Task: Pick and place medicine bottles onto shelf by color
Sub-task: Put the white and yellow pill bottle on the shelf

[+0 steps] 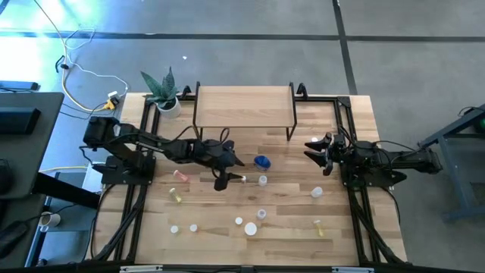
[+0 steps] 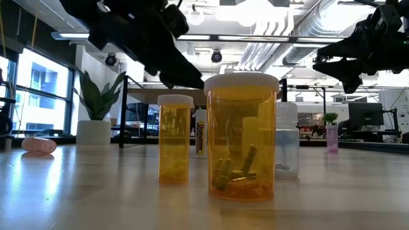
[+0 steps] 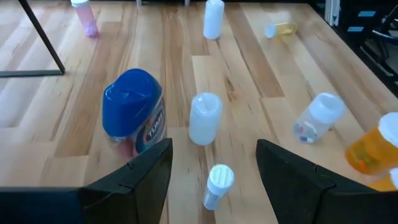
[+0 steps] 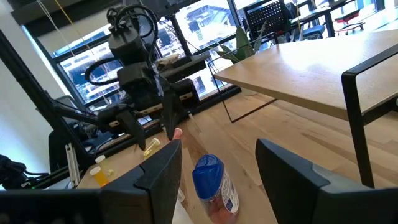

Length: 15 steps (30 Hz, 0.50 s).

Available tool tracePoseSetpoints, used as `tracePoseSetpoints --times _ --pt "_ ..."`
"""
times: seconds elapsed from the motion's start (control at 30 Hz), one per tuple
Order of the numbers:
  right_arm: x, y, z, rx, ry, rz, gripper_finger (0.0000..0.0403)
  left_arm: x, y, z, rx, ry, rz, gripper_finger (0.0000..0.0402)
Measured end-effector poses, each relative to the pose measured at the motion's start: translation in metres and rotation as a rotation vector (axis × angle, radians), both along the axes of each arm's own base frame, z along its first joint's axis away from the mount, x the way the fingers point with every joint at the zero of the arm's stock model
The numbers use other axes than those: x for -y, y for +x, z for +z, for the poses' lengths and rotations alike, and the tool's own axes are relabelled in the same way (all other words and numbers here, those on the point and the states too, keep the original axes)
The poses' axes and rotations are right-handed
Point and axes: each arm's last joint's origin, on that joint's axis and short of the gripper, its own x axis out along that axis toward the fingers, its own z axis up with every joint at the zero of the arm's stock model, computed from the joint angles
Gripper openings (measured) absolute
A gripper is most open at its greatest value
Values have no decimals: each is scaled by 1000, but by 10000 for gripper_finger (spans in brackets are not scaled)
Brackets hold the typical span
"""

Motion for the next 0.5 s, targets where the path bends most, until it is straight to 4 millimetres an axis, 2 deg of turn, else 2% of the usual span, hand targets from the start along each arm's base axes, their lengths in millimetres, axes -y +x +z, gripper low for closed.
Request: tracePoseSetpoints --times 0.5 --pt "0 0 0 0 0 0 197 5 10 -32 -74 -8 -22 222"
